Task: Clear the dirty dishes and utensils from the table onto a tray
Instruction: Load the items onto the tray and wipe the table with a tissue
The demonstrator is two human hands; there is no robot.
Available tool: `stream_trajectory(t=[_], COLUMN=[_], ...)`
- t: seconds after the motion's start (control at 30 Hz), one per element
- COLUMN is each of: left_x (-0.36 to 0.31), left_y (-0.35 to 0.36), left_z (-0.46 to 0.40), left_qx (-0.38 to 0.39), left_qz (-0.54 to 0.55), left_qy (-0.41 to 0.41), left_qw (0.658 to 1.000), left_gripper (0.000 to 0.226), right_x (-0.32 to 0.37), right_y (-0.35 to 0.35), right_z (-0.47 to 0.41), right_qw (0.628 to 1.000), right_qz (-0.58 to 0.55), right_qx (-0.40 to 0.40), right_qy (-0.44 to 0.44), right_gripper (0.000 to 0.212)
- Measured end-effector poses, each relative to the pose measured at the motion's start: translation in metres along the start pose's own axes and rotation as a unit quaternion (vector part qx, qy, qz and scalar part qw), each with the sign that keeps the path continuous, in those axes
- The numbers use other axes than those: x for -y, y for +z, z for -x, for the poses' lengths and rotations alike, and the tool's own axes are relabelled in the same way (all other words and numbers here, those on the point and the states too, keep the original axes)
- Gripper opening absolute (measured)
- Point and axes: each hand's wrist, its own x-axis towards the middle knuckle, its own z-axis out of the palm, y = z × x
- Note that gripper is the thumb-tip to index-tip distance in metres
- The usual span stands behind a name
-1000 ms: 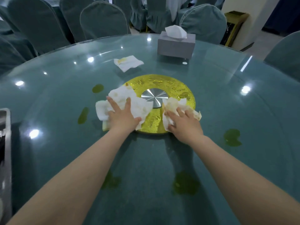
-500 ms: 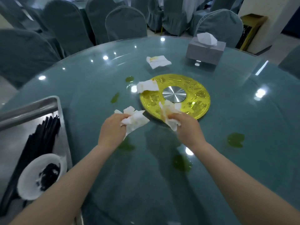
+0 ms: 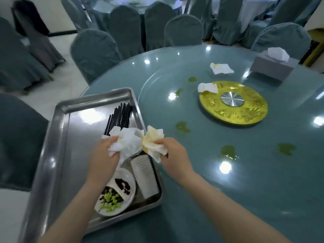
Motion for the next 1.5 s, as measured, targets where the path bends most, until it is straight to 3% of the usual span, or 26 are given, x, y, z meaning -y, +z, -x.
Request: stream_trajectory(t=[0.2, 0.33, 0.4, 0.47, 0.57, 0.67, 0.83, 0.97, 1.13, 1.27, 1.5], left_x=[0.050, 0.068, 0.073, 0.075, 0.075, 0.066, 0.046, 0.030, 0.008, -0.008, -0.032], left_y=[-0.043, -0.061, -0.061, -0.064, -0.066, -0.064, -0.050, -0.037, -0.019, -0.004, 0.007], left_z=[0.041, 0.058, 0.064, 0.069, 0.073, 0.079, 0.093, 0.103, 0.116, 0.128, 0.139], left_qx=[0.046, 0.143, 0.171, 0.161, 0.143, 0.142, 0.142, 0.145, 0.144, 0.148, 0.146], left_qz=[0.029, 0.060, 0.071, 0.080, 0.083, 0.101, 0.111, 0.102, 0.086, 0.065, 0.045], left_qy=[-0.085, -0.093, -0.100, -0.104, -0.101, -0.090, -0.074, -0.068, -0.052, -0.040, -0.031], left_qw=[0.995, 0.983, 0.978, 0.978, 0.981, 0.981, 0.981, 0.982, 0.984, 0.986, 0.988], left_gripper=[0.074, 0.099, 0.100, 0.094, 0.086, 0.081, 0.070, 0.069, 0.066, 0.066, 0.067], right_x=[0.047, 0.055, 0.053, 0.055, 0.050, 0.030, -0.035, -0.111, -0.173, -0.196, -0.180], right_y=[0.066, 0.086, 0.085, 0.079, 0.058, 0.027, -0.027, -0.078, -0.141, -0.166, -0.143], right_z=[0.021, 0.029, 0.033, 0.037, 0.046, 0.058, 0.096, 0.146, 0.192, 0.213, 0.212], right_qw=[0.996, 0.976, 0.970, 0.976, 0.992, 0.995, 0.986, 0.951, 0.910, 0.870, 0.871], right_qz=[0.029, 0.092, 0.077, 0.052, 0.057, 0.064, 0.115, 0.192, 0.274, 0.347, 0.342], right_qx=[0.089, 0.197, 0.228, 0.211, 0.113, 0.062, 0.007, 0.004, 0.002, 0.062, 0.052], right_qy=[-0.006, 0.016, 0.022, 0.013, 0.009, 0.042, 0.122, 0.243, 0.310, 0.344, 0.349], right_gripper=[0.049, 0.082, 0.092, 0.085, 0.053, 0.041, 0.042, 0.051, 0.059, 0.062, 0.074])
